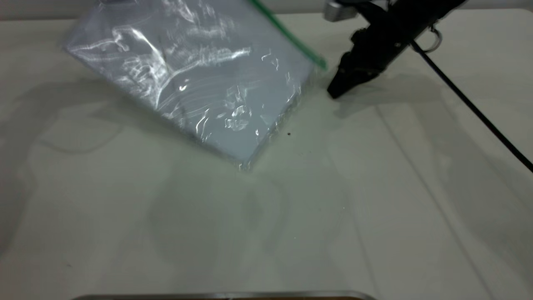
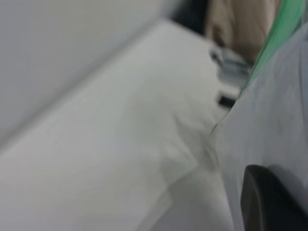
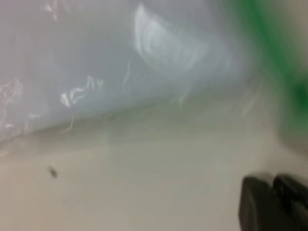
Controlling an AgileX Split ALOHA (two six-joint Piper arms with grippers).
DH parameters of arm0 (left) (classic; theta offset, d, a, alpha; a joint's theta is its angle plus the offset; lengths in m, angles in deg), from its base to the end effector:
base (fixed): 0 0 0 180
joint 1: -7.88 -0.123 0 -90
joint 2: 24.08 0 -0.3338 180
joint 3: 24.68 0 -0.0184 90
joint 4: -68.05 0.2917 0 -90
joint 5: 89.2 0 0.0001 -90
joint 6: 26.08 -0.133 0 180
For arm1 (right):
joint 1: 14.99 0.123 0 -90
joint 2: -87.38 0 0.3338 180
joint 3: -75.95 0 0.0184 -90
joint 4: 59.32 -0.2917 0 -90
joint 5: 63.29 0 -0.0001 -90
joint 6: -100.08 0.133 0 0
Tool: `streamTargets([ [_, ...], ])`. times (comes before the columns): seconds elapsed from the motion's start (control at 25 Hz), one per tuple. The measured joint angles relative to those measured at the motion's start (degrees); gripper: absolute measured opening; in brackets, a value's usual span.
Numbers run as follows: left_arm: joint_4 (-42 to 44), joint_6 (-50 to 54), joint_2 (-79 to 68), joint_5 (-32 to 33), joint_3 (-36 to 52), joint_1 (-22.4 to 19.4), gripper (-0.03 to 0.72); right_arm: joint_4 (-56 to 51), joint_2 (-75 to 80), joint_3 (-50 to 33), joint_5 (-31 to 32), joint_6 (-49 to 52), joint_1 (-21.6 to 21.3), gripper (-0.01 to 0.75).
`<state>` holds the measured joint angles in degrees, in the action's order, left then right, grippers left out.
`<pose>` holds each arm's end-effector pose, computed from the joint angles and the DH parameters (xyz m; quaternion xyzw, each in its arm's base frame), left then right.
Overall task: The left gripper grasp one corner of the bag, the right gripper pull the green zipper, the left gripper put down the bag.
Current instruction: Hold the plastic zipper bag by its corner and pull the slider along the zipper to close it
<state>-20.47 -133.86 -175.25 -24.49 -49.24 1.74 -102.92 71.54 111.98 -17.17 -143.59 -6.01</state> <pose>0.5908 -0.0574 0.0884 0.3257 0.7285 -0.3856 0.4632 0.5739 0.1577 -0.0631 -0.3530 0.8914 0.2275 0.1701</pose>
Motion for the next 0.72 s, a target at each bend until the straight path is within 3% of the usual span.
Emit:
streamTargets([
  [0.28,-1.3,0.8,0.8,0.3,-0.3,-0.1,0.049,0.5,-0.1,0.0,0.8,0.3,-0.5,0.088],
  [0.44,0.4,2.6,0.8,0.3,-0.3,-0.1,0.049,0.6,-0.1,0.0,4.8,1.1,-0.5,0.099],
  [0.72,10.4,14.8,-1.3,-0.3,0.2,1.2,0.049,-4.4,-6.4,0.2,10.8,2.4,-0.5,0.274],
])
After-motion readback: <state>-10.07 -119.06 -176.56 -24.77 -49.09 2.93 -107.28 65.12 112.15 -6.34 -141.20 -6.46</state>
